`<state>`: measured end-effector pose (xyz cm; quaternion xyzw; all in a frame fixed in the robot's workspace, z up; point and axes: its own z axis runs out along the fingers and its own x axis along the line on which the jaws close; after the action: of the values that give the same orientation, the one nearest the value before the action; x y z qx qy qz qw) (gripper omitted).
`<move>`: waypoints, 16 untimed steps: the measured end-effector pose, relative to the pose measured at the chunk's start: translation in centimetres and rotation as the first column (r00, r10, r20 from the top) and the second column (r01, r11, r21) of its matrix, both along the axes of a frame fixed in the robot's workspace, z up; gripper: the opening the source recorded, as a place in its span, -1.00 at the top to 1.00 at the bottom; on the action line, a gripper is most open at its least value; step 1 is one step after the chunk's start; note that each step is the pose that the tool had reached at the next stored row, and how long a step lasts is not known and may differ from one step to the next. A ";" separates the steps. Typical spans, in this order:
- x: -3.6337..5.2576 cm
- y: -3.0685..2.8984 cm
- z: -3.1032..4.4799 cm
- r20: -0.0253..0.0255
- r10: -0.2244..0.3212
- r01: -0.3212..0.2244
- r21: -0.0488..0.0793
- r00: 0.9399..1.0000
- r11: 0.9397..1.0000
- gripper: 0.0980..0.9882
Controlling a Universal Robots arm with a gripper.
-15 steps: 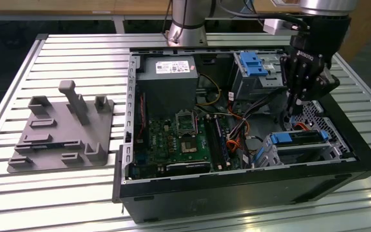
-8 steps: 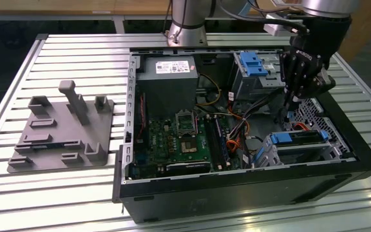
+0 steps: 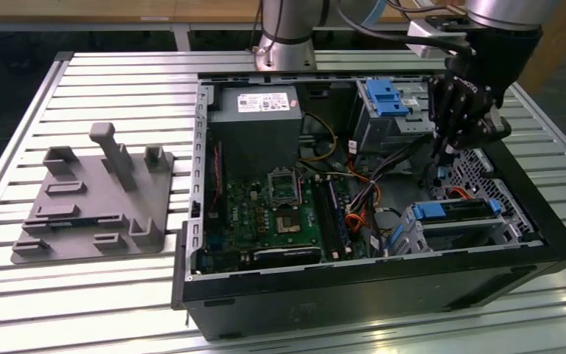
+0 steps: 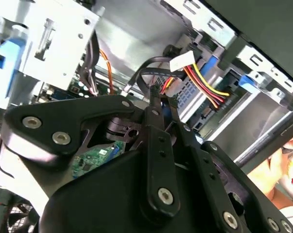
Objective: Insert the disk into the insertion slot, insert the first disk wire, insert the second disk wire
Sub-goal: 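Insert the second disk wire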
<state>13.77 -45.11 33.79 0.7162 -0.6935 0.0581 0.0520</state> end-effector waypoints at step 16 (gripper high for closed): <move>0.00 -3.43 0.45 -0.010 0.000 0.000 0.010 1.000 1.000 0.78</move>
<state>13.77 -48.54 34.24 0.7167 -0.6936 0.0510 0.0515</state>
